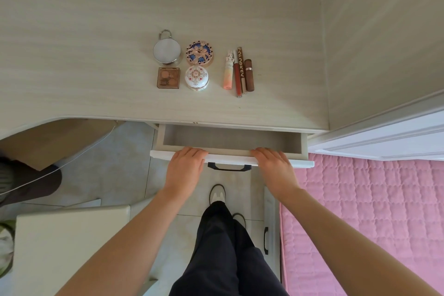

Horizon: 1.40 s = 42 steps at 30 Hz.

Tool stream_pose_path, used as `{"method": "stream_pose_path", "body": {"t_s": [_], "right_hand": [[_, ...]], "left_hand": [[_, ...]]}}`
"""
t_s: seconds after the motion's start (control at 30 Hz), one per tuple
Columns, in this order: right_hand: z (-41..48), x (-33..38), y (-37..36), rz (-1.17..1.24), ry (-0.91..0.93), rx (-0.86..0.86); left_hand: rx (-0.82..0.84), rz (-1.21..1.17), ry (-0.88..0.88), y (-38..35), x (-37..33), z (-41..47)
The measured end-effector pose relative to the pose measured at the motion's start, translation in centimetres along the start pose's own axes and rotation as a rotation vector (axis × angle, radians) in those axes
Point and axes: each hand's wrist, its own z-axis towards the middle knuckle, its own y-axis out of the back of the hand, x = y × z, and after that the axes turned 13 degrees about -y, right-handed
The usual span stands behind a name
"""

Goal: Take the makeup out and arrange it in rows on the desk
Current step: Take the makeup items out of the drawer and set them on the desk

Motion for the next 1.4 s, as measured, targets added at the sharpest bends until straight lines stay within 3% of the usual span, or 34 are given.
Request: {"method": "stream_pose_path", "body": {"t_s": [0.17, 0.23, 0.4, 0.5, 0.57, 0.63, 0.7, 0.9, 1.4], "right_hand": [[-3.0, 0.2, 0.0, 0.236, -0.013, -0.161], [-4.1, 0.0, 0.1, 0.319, -0.069, -0.150], [-4.6, -0.2, 0.8, 0.643, -0.663, 0.079], [-3.4, -0.3, 1.2, 1.243, -1.106, 0.337], [-2.3, -0.1, 1.4, 1.682, -1.263, 0.411], [-1.0, 0.0, 1.4, 1.927, -1.353, 0.405], [0.2, 0.3, 1.2, 1.995, -1.408, 0.416], [2.3, 0.6, 1.5, 2.004, -1.429, 0.368], [6.9, 0.8, 2.9, 1.913, -1.481, 0.328]], "left_hand": [[-0.064, -0.151, 0.047, 0.2, -1.4, -2.8], [-0.053, -0.336, 0.272, -0.1, -2.0, -3.9], [-0.228, -1.112, 1.159, -0.5, -0.8, -2.2], [-0.365, -1.493, 1.410, 0.1, 0.5, -0.7], [-0.398, -1.593, 1.509, 0.4, 1.0, 0.1], [-0.367, -1.590, 1.554, 0.3, 1.2, 0.9], [-0.349, -1.567, 1.572, 0.3, 1.0, 1.5], [-0.480, -1.552, 1.599, 0.2, 0.5, 3.1], [-0.481, -1.572, 1.523, 0.1, 2.1, 6.6]]}}
